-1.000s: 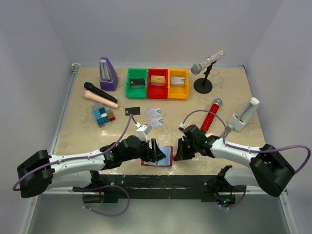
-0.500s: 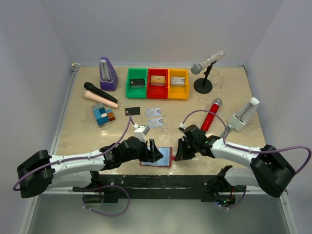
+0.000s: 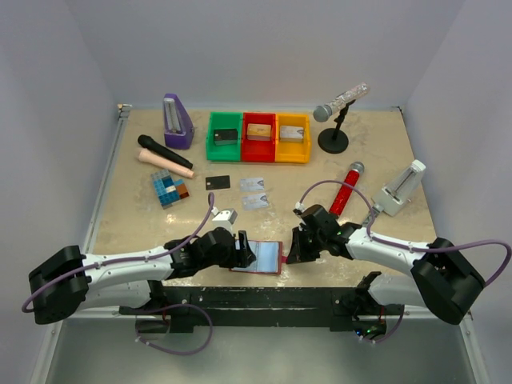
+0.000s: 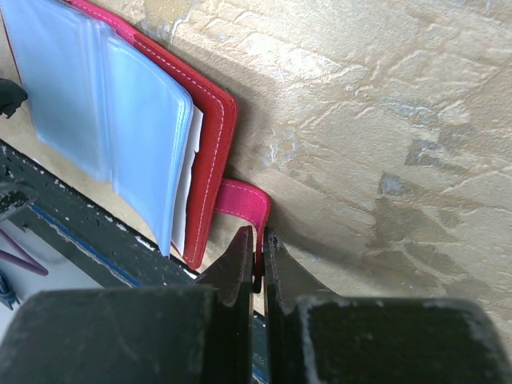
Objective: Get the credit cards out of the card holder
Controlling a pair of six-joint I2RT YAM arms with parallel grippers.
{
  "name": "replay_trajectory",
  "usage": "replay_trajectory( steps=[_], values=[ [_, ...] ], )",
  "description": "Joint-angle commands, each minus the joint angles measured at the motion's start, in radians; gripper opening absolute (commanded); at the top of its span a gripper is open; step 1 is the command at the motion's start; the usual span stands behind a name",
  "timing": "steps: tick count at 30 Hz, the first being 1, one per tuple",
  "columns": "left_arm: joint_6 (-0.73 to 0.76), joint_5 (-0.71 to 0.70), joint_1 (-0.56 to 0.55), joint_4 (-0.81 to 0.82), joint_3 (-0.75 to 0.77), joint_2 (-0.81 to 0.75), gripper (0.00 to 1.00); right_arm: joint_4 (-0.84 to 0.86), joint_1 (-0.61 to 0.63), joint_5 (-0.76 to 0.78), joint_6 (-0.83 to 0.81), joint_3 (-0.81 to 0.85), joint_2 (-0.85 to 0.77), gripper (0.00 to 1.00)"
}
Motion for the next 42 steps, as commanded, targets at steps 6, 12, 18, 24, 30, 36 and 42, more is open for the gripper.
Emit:
replay_trajectory(
  steps=[6,12,18,24,30,36,42],
  values=[
    [-0.022,-0.046,-0.003,-0.053,0.040,0.009,0.75,0.000,-0.001,-0.001,-0.018,0.006,0.000,0.00],
    [-0.016,-0.037,-0.003,-0.043,0.038,0.011,0.75,0.000,0.000,-0.002,-0.020,0.008,0.001,0.00],
    [0.009,0.016,-0.003,0.018,0.038,0.037,0.75,0.007,0.000,-0.012,-0.018,0.013,0.012,0.00],
    [0.041,0.075,-0.003,0.126,0.032,0.042,0.74,0.017,0.000,-0.018,-0.023,0.013,0.026,0.00],
    [0.058,0.128,-0.003,0.224,0.011,0.045,0.73,0.025,0.000,-0.024,-0.020,0.011,0.029,0.00],
    [0.063,0.135,-0.003,0.238,0.011,0.039,0.73,0.024,0.000,-0.021,-0.021,0.008,0.026,0.00],
    [0.075,0.148,-0.003,0.263,0.017,0.037,0.73,0.020,0.000,-0.018,-0.020,0.005,0.023,0.00]
  ],
)
